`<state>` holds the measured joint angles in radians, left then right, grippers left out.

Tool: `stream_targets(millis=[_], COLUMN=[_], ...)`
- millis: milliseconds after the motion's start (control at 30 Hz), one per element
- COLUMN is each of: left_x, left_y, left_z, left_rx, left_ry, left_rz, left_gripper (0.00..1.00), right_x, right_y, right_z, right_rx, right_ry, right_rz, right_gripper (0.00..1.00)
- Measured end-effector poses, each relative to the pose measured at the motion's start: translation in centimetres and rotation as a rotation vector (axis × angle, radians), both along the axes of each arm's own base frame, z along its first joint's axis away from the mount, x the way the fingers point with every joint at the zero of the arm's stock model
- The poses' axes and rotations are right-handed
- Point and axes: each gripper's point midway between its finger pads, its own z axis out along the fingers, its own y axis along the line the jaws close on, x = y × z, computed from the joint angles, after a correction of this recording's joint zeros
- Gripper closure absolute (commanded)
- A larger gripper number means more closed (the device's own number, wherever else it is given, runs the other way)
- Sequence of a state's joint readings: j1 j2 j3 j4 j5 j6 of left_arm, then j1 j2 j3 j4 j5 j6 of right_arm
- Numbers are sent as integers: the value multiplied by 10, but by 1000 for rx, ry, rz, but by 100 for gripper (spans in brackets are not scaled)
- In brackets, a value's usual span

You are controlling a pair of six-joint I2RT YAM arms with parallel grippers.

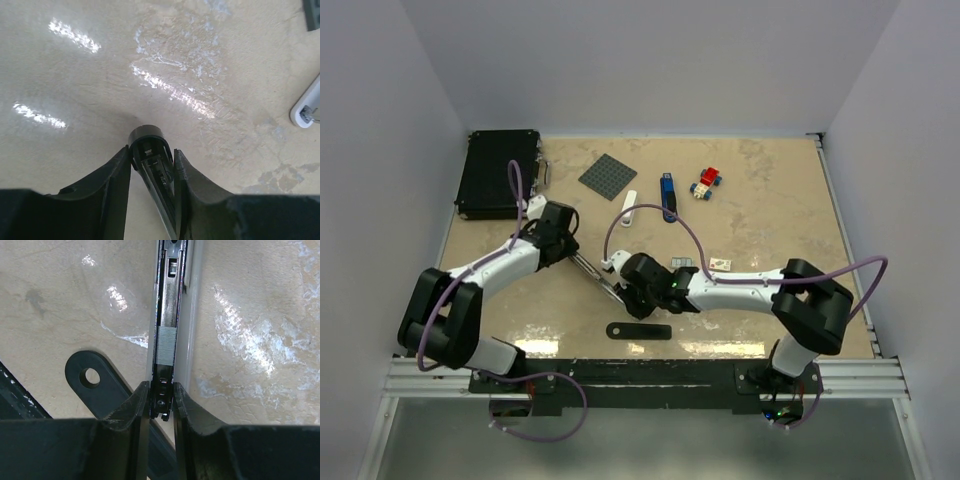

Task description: Load the staples into the stapler

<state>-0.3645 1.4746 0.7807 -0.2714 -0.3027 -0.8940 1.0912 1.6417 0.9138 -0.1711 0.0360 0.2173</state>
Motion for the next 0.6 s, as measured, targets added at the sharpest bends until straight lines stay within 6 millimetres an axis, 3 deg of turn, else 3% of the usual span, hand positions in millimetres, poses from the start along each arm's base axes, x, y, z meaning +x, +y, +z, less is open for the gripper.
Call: stream_targets(millis=[267, 467, 600], left_x=[-13, -27, -37], left_y=[-16, -14, -24], left_z=[58, 69, 81], left_rx=[96, 97, 57], left_ry=[-203, -290, -387], left_rz=[-34, -32, -76], left_gripper=[82, 73, 72], right_x=[3, 5, 6], right_y=[3, 6, 7], right_z=[-8, -8, -7], right_rx=[-52, -44, -33], right_ry=[19, 26, 33], right_rz=[-5, -5, -6], right_gripper=[100, 100, 100])
